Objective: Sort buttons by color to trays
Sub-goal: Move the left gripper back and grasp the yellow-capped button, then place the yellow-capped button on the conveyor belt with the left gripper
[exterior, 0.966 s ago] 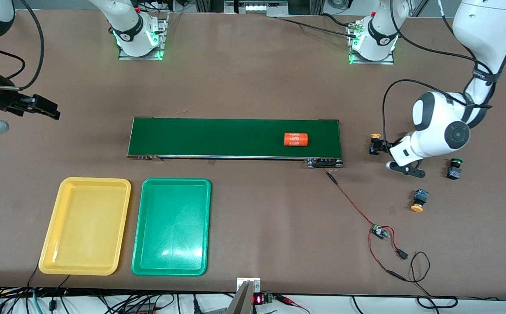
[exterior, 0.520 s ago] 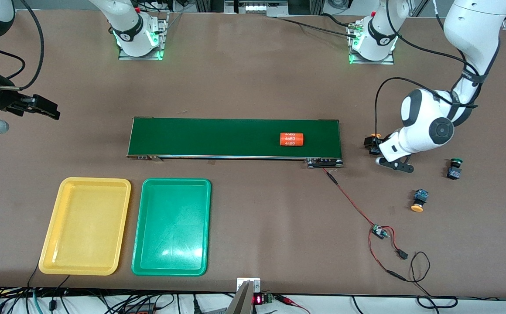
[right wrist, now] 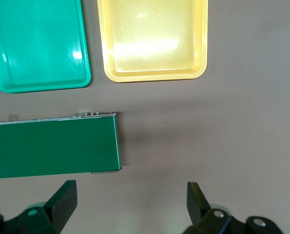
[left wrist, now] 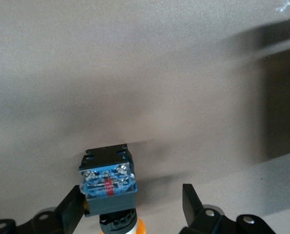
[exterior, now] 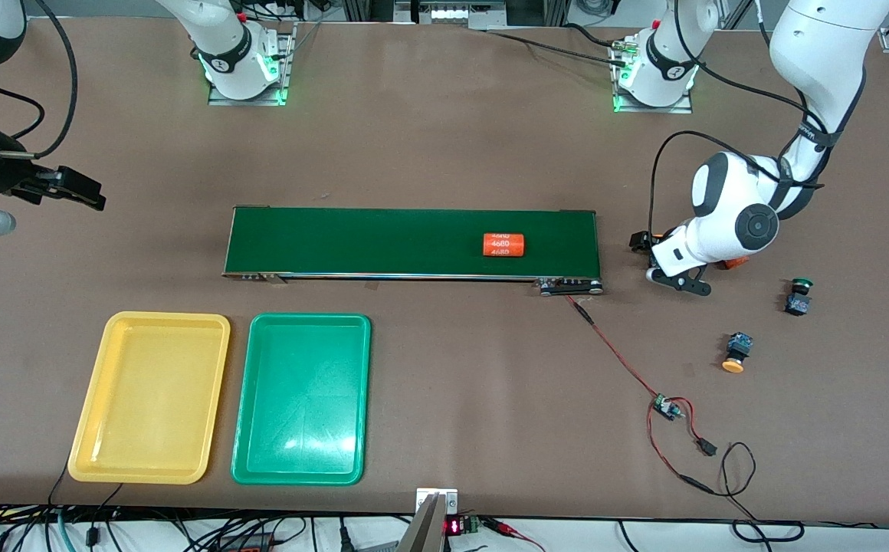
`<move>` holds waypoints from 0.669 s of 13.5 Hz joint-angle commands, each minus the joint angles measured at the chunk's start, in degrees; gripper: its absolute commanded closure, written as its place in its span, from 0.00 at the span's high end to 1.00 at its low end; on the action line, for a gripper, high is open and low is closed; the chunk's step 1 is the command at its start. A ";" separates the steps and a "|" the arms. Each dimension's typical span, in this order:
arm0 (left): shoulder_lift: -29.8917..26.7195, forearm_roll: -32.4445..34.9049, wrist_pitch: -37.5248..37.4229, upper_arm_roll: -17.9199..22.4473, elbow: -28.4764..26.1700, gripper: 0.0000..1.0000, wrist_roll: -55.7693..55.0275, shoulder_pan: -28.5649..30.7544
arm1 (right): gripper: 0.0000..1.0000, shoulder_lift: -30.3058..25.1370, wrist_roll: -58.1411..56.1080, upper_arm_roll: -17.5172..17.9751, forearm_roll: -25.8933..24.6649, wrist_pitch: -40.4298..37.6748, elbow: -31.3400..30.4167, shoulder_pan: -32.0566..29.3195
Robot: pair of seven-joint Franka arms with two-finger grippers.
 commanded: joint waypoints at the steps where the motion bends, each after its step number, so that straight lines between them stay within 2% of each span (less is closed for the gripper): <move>1: -0.87 0.01 0.64 -0.27 -0.95 0.55 0.35 0.24 | 1.00 -0.20 0.91 0.07 0.83 0.07 0.09 -0.18; 5: -0.87 0.01 0.29 -0.27 -0.86 0.13 0.61 0.33 | 1.00 -0.20 0.82 0.07 0.83 -0.02 0.09 -0.62; 6: -1.05 0.01 0.20 -0.27 -0.78 0.05 0.61 0.33 | 1.00 -0.20 0.82 0.07 0.83 -0.02 0.09 -0.62; 9: -3.32 0.10 -1.46 -0.36 0.01 0.00 0.61 0.24 | 1.00 -0.20 0.82 0.07 0.83 0.07 0.09 -0.62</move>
